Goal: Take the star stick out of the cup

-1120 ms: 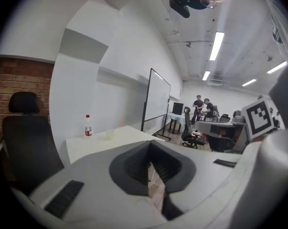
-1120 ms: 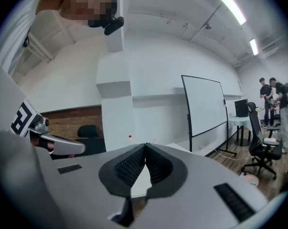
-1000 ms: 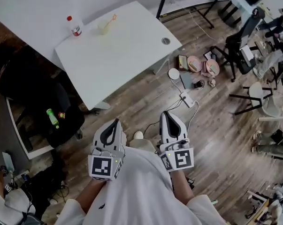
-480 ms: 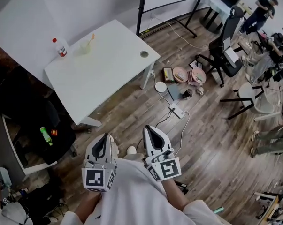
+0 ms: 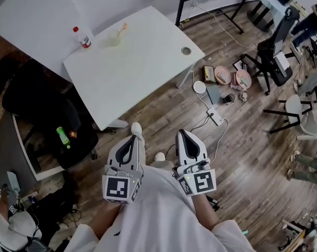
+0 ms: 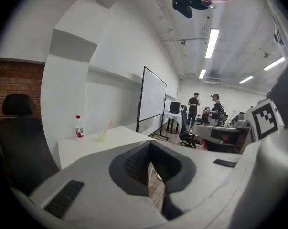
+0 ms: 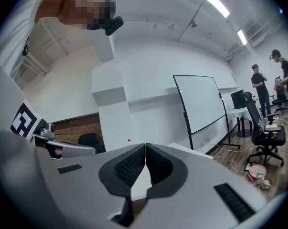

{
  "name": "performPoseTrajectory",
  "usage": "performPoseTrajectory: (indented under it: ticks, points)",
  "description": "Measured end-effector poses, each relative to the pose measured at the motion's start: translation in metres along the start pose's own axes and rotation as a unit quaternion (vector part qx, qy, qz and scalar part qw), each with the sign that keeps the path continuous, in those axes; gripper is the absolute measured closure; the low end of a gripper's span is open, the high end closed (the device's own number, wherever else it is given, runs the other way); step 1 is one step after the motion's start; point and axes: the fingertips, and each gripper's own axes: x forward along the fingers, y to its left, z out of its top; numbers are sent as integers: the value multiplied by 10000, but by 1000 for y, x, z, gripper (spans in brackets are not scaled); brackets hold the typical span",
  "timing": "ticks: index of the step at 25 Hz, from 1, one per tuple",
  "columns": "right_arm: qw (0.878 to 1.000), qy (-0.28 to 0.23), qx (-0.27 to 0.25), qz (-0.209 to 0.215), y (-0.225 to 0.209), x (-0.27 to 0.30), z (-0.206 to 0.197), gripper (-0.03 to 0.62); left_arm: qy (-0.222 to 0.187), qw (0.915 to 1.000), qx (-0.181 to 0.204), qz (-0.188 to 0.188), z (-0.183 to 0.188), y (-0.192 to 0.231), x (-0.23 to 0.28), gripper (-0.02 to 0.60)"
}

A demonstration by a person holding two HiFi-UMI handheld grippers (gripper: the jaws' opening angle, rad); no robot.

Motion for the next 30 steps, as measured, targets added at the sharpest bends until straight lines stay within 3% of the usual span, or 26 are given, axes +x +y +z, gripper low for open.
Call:
performPoseTrajectory:
  ticks: [7, 11, 15, 19, 24, 30]
  points:
    - [9999, 49, -141, -4, 0, 85, 15, 592, -44, 9999, -141, -83, 22, 56, 55, 586]
    - [9994, 99, -306, 84, 14, 146, 27, 592, -159, 9996, -195, -116, 44, 104, 86, 588]
    - [9993, 90, -350, 107, 26, 202, 32, 592, 44, 9996, -266, -131, 49, 152, 112, 588]
    - [9987, 164, -451, 165, 37, 252, 32, 592, -149, 9995, -278, -98, 59, 198, 133, 588]
    - [9978, 276, -532, 299, 49, 330, 22, 592, 292, 9979, -584, -18, 49, 261, 177, 588]
    - [9944, 415, -760, 607, 37, 383, 12, 592, 309, 9965, -724, 286, 48, 290, 214, 588]
